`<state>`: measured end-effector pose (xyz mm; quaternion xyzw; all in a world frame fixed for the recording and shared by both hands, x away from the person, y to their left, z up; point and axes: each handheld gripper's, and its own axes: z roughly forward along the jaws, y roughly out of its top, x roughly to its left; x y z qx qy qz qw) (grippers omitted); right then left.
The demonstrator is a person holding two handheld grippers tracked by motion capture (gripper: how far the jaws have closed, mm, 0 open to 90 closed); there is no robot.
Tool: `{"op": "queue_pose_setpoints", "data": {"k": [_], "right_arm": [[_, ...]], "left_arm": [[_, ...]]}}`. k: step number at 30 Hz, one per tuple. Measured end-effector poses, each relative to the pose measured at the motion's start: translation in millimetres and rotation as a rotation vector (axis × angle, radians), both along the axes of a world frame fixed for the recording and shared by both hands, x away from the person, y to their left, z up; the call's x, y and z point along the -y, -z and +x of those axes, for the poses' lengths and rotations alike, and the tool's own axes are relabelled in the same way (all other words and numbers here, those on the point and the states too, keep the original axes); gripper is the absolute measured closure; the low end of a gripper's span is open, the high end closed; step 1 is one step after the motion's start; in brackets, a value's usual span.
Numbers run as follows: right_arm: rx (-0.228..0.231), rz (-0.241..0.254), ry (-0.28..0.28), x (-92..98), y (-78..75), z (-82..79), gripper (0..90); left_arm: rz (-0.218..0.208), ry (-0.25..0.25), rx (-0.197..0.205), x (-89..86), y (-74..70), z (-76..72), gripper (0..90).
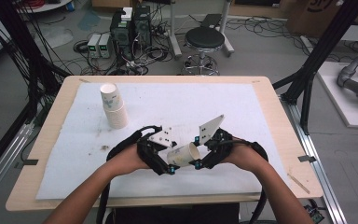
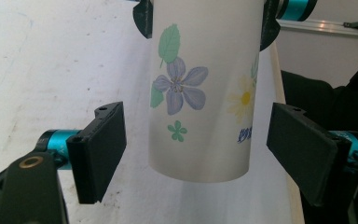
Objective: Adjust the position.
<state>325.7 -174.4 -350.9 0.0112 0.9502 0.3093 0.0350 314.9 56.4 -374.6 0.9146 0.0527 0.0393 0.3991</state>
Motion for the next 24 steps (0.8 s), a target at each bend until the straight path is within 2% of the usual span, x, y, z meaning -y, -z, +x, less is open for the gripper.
{"op": "queue_pose_setpoints", "data": {"k": [4, 9, 24], "right_arm": [[-0.009, -0.012, -0.003, -1.9, 1.2, -0.3, 37.2], [-0.007, -0.040, -0.011, -5.8, 2.6, 0.6, 37.2], [-0.003, -0.091, -0.030, -17.6, 4.0, -2.3, 37.1]], "left_arm": [[0.021, -0.001, -0.011, 0.4, 1.3, 0.2, 20.6], [0.071, 0.010, -0.010, 2.8, 0.1, 1.2, 20.9], [0.096, 0.031, -0.035, 13.0, 5.0, 2.9, 27.5]]}}
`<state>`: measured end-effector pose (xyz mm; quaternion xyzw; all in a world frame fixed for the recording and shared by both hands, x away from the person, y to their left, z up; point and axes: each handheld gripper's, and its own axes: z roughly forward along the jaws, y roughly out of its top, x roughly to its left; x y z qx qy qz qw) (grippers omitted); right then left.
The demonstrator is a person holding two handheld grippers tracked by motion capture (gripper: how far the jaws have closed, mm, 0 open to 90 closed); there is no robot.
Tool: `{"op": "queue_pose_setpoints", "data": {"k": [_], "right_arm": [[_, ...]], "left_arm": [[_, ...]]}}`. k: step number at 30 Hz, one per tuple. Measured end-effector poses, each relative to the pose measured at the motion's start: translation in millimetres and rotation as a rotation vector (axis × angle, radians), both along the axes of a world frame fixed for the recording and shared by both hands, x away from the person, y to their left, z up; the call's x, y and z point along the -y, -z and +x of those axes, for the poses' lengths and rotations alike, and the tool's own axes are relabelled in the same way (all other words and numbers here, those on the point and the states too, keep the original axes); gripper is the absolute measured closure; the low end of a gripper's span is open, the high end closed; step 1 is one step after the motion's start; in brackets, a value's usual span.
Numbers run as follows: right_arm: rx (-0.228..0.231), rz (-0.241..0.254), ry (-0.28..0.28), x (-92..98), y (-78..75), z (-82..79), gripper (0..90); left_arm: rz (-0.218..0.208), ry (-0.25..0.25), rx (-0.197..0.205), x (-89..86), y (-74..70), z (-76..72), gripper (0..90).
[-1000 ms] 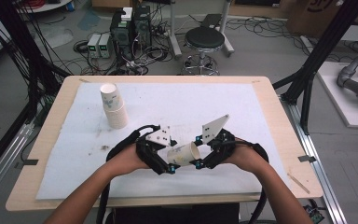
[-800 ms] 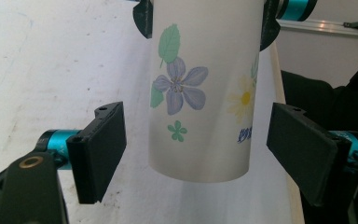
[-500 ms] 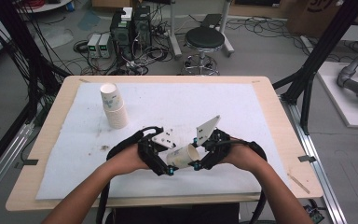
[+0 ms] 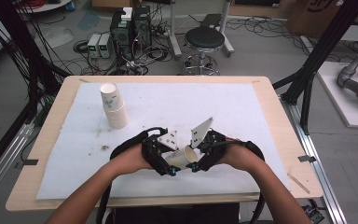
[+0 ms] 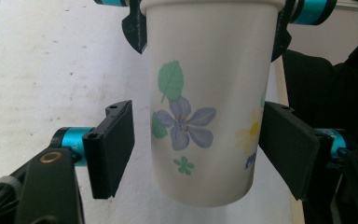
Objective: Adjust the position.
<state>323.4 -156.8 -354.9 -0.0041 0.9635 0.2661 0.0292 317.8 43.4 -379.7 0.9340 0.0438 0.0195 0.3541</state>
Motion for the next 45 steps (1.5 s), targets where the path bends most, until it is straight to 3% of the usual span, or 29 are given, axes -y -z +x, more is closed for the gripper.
{"op": "queue_pose_setpoints", "data": {"k": [13, 22, 25, 27, 28, 33, 36, 41, 45], "right_arm": [[0.014, -0.032, -0.019, -6.2, -0.1, -1.2, 36.9], [-0.004, -0.011, -0.023, -6.0, -0.4, -0.4, 31.8], [-0.024, 0.045, -0.006, -4.2, -1.9, 0.3, 27.0], [-0.038, 0.128, 0.031, 1.5, -4.8, 1.3, 22.6], [-0.038, 0.128, 0.031, 1.5, -4.8, 1.3, 22.6], [-0.047, 0.247, 0.081, 18.2, -10.3, 1.2, 21.8], [-0.032, 0.286, 0.108, 28.7, -11.4, -0.7, 21.8], [-0.006, 0.362, 0.172, 48.1, -6.7, -4.9, 21.8], [0.031, 0.451, 0.248, 65.4, 2.2, -9.4, 21.9]], "left_arm": [[0.023, 0.030, -0.027, 7.7, 5.4, 1.4, 37.5], [-0.053, 0.007, -0.041, 3.7, 14.4, -1.4, 36.6], [-0.094, 0.000, -0.041, -0.2, 18.0, -2.4, 35.8], [-0.125, -0.015, -0.042, -3.1, 21.4, -3.7, 35.5], [-0.135, -0.023, -0.042, -5.1, 22.4, -4.1, 35.5], [-0.205, -0.065, -0.030, -17.7, 25.7, -5.6, 35.6], [-0.237, -0.098, -0.013, -26.7, 27.0, -6.5, 35.8], [-0.338, -0.184, 0.017, -45.1, 30.0, -8.8, 35.8], [-0.400, -0.257, 0.046, -60.9, 35.0, -10.5, 35.7]]}}
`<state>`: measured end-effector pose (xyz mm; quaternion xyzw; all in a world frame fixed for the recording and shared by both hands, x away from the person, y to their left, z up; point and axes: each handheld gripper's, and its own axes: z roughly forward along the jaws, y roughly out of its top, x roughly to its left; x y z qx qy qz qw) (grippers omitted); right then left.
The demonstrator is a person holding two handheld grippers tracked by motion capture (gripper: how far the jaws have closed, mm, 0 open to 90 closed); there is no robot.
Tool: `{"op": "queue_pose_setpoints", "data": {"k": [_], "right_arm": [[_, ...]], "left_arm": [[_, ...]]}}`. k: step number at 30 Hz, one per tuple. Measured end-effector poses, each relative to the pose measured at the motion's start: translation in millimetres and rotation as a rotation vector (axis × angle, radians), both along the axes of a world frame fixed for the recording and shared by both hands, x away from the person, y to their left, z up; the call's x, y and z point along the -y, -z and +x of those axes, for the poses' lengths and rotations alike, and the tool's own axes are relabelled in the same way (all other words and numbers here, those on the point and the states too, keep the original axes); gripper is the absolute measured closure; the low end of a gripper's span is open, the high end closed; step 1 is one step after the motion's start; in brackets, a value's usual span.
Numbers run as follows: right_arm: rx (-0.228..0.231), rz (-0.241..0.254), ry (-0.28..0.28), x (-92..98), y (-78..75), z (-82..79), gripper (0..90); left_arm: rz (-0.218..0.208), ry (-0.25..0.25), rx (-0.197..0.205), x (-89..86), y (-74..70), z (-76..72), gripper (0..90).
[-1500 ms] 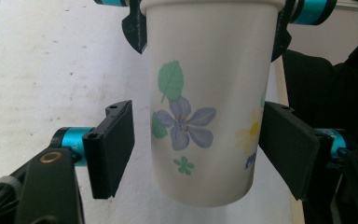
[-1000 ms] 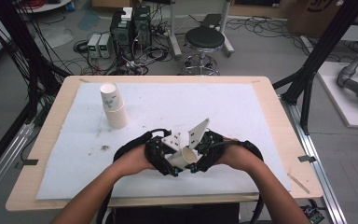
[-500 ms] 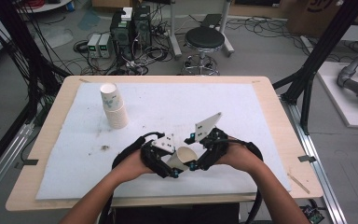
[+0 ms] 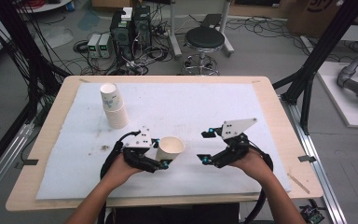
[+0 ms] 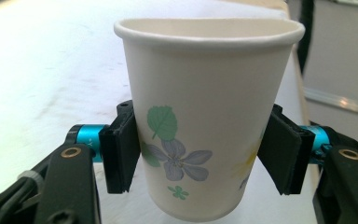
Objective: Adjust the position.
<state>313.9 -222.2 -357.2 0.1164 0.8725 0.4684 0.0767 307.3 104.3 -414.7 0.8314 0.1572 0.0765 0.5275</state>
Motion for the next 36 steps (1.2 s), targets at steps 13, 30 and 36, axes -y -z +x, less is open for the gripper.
{"op": "queue_pose_setpoints", "data": {"k": [13, 30, 36], "right_arm": [[0.015, 0.087, 0.204, 37.0, 29.3, -6.0, 21.9], [0.067, 0.128, 0.363, 54.2, 43.0, -4.9, 21.9], [0.070, 0.115, 0.363, 52.4, 44.7, -4.8, 21.9]], "left_arm": [[-0.116, -0.152, 0.070, -33.6, 9.4, -4.6, 35.1], [-0.235, -0.344, 0.132, -70.8, 13.6, -1.6, 33.6], [-0.232, -0.346, 0.129, -70.5, 15.0, -1.1, 33.5]]}}
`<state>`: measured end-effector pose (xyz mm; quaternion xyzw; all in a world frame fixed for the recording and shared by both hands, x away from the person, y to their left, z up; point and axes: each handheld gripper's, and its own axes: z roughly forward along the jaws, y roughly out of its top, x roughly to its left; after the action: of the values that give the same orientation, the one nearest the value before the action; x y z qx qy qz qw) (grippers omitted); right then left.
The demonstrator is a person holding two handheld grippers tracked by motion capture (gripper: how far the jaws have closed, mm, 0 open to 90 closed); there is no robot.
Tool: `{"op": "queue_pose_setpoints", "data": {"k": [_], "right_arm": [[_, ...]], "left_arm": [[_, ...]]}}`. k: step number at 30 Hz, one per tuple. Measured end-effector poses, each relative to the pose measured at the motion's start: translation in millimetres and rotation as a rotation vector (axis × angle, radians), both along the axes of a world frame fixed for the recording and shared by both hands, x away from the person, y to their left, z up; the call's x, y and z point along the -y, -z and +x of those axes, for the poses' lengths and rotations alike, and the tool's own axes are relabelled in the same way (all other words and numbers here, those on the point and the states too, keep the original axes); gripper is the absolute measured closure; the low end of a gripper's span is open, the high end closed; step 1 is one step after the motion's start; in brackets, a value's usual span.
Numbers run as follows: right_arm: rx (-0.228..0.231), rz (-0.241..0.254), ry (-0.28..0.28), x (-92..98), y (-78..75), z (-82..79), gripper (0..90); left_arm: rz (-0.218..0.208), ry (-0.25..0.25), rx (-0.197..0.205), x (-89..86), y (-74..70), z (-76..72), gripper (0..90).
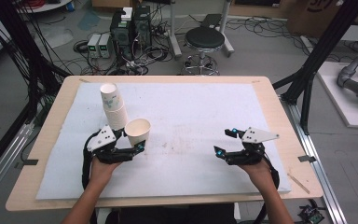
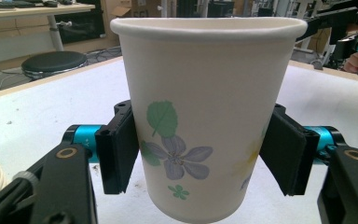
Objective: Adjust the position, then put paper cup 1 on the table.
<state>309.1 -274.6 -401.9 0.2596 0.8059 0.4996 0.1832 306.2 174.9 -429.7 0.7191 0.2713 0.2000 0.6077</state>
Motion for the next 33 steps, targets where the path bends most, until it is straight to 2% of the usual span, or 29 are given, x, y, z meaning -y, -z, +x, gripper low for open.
{"op": "queue_pose_setpoints", "data": {"k": [5, 15, 19, 27, 29, 33], "right_arm": [[0.002, 0.010, -0.007, -1.2, -1.6, -2.1, 21.9], [0.001, 0.018, 0.006, 3.5, -2.0, -4.0, 21.8], [0.003, 0.018, 0.001, 3.3, -2.8, -4.3, 21.8], [0.002, 0.023, -0.007, 7.3, -3.2, -5.8, 21.8], [0.005, 0.023, -0.007, 8.4, -4.3, -6.4, 21.8], [0.007, 0.027, -0.009, 10.2, -4.9, -5.7, 21.9]], "left_arm": [[0.006, 0.002, 0.007, 5.2, -1.0, -1.3, 33.0], [-0.015, -0.002, 0.008, 11.0, -0.4, 10.3, 32.5], [-0.005, -0.006, 0.013, 14.7, -0.7, 13.9, 32.6], [-0.046, -0.037, 0.000, 33.0, -8.7, 48.2, 32.4], [-0.043, -0.046, 0.010, 39.9, -10.5, 56.7, 32.4], [-0.027, -0.044, -0.016, 53.3, -10.3, 74.2, 32.4]]}}
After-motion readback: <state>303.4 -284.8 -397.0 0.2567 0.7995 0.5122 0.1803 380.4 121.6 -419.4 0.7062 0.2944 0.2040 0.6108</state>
